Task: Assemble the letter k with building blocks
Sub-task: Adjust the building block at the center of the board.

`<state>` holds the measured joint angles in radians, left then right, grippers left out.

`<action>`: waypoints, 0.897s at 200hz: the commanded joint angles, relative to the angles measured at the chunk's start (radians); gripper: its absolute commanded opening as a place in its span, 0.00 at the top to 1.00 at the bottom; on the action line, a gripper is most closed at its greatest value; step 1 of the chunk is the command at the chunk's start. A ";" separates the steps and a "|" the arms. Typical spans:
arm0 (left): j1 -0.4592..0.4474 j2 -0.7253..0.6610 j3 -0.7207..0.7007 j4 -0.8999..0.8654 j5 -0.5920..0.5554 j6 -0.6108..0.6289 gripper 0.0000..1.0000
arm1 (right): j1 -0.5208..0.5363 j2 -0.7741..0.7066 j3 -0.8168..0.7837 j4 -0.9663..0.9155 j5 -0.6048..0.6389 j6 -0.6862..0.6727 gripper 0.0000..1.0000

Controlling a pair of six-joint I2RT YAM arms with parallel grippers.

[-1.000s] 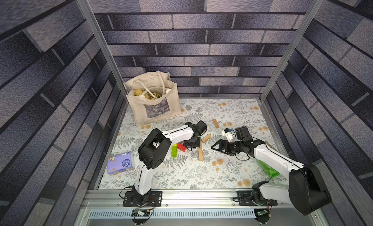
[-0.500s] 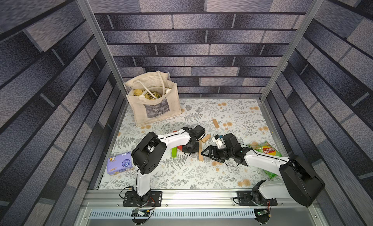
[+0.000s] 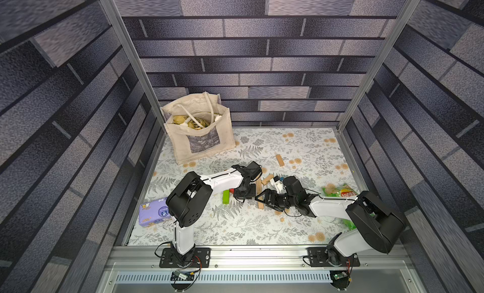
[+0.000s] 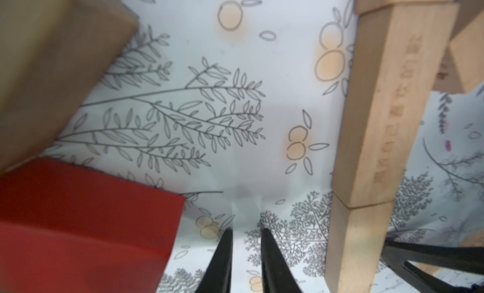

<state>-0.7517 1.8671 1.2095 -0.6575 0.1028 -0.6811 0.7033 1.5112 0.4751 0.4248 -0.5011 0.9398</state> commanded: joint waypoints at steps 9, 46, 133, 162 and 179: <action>0.003 -0.009 0.002 -0.008 0.012 0.010 0.76 | 0.013 0.029 -0.018 0.076 0.012 0.023 0.00; 0.008 0.001 0.009 -0.010 0.014 0.013 0.75 | 0.015 0.049 -0.034 0.128 0.003 0.045 0.00; 0.006 0.024 0.015 -0.002 0.018 0.016 0.75 | 0.018 0.040 -0.046 0.175 -0.017 0.083 0.00; 0.008 0.016 0.010 0.008 0.018 0.023 0.75 | 0.018 0.021 -0.053 0.166 -0.013 0.083 0.00; 0.008 0.007 0.019 0.004 0.017 0.033 0.75 | 0.017 -0.005 -0.061 0.136 -0.003 0.073 0.00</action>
<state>-0.7506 1.8694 1.2121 -0.6529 0.1097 -0.6792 0.7097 1.5433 0.4370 0.5724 -0.5018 1.0142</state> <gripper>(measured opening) 0.248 0.999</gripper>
